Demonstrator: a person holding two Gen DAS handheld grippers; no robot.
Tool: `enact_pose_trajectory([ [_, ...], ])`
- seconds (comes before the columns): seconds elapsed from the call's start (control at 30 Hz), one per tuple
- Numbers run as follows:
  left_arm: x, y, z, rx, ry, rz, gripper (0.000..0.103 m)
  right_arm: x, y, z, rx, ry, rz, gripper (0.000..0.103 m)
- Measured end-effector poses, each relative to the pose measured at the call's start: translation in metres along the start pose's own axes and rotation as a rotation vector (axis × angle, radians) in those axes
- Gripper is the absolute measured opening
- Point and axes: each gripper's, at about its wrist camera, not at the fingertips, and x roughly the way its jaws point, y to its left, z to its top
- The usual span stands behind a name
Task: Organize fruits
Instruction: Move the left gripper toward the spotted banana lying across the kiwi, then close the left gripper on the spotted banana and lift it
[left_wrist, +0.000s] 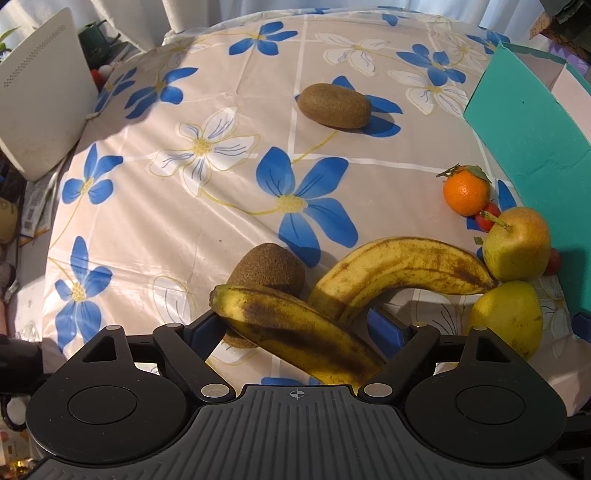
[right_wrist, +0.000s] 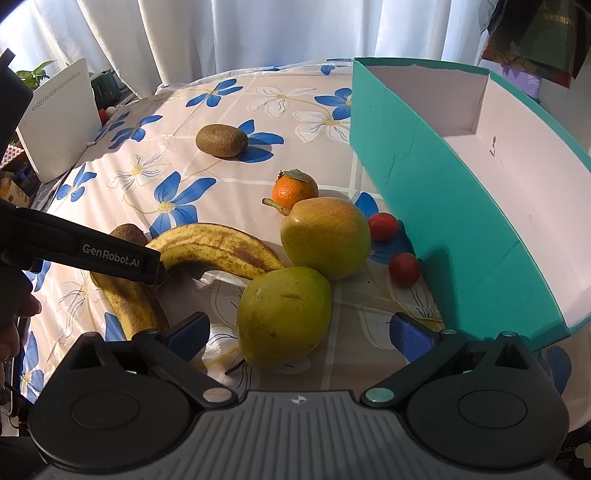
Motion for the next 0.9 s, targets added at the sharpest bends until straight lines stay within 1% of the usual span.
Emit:
enact_pose_trajectory([
  [0.07, -0.0014, 0.0025, -0.0009, -0.014, 0.004, -0.021, 0.088, -0.0006, 0.0003, -0.0002, 0.002, -0.001, 0.0, 0.103],
  [0.2, -0.0029, 0.0047, -0.0015, -0.024, 0.011, -0.034, 0.085, -0.0016, 0.001, -0.0006, 0.004, -0.002, -0.001, 0.103],
  [0.23, -0.0036, 0.0056, -0.0017, -0.028, 0.014, -0.039, 0.085, -0.0018, 0.0012, -0.0007, 0.005, -0.002, -0.001, 0.103],
  [0.27, -0.0046, 0.006, -0.0021, -0.029, 0.017, -0.039, 0.081, -0.0019, 0.0011, -0.0007, 0.005, -0.001, 0.0, 0.103],
  [0.4, -0.0065, 0.01, -0.0039, -0.048, 0.032, -0.067, 0.079, -0.0034, 0.0016, -0.0014, 0.005, -0.005, -0.002, 0.103],
  [0.5, -0.0074, 0.0085, -0.0058, -0.043, 0.048, -0.088, 0.081, -0.004, 0.0002, -0.0017, 0.009, -0.006, 0.0, 0.103],
  [0.6, -0.008, 0.0045, -0.0081, -0.028, 0.045, -0.081, 0.081, -0.0038, -0.0006, -0.0018, 0.009, -0.004, 0.002, 0.103],
  [0.67, -0.006, 0.0049, -0.0081, -0.037, 0.052, -0.092, 0.076, -0.0034, -0.0006, -0.0021, 0.007, -0.004, 0.002, 0.103],
  [0.7, -0.0057, 0.0054, -0.0082, -0.044, 0.056, -0.104, 0.071, -0.0033, -0.0007, -0.0022, 0.006, -0.003, 0.002, 0.103],
  [0.87, -0.0068, 0.0041, -0.0097, -0.05, 0.053, -0.102, 0.071, -0.0032, -0.0008, -0.0029, 0.0, -0.001, 0.003, 0.103],
  [0.9, -0.006, 0.0046, -0.0101, -0.049, 0.057, -0.102, 0.075, -0.0031, -0.0009, -0.0031, -0.001, 0.0, 0.004, 0.103],
])
